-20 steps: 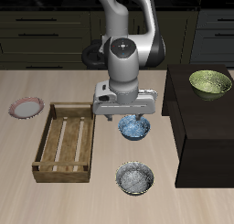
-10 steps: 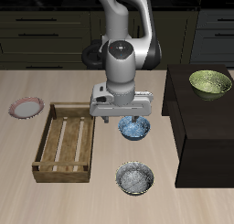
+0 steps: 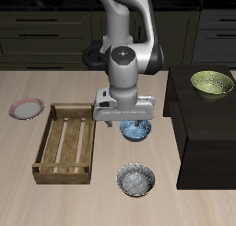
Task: Place the blue bowl and the green bowl in the wooden tray
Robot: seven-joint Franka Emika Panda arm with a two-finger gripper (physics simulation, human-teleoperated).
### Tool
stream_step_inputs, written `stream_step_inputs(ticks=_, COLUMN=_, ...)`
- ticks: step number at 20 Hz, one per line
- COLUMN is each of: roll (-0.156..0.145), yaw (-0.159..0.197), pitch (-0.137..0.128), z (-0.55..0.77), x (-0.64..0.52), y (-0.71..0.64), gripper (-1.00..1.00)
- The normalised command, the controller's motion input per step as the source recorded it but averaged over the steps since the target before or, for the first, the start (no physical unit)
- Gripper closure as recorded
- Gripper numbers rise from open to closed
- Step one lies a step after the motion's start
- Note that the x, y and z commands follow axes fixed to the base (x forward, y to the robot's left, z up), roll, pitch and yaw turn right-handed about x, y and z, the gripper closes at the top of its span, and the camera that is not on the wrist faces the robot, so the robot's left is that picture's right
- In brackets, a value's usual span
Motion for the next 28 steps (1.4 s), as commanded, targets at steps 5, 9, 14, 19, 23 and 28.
stream_step_inputs(ticks=5, roll=0.009, yaw=-0.004, pitch=0.025, z=-0.11, x=0.03, y=0.05, gripper=-1.0)
stream_step_inputs(ticks=9, roll=0.001, yaw=0.001, pitch=0.016, z=-0.08, x=0.03, y=-0.03, gripper=-1.0)
stream_step_inputs(ticks=14, roll=0.017, yaw=0.004, pitch=0.073, z=-0.29, x=0.06, y=0.0, gripper=1.0)
stream_step_inputs(ticks=19, roll=0.026, yaw=-0.001, pitch=0.028, z=-0.12, x=-0.1, y=0.03, gripper=1.0)
stream_step_inputs(ticks=23, roll=0.02, yaw=-0.009, pitch=-0.012, z=0.11, x=-0.08, y=0.01, gripper=1.0)
stream_step_inputs(ticks=28, roll=0.014, yaw=-0.002, pitch=-0.018, z=0.09, x=-0.02, y=0.0, gripper=1.0)
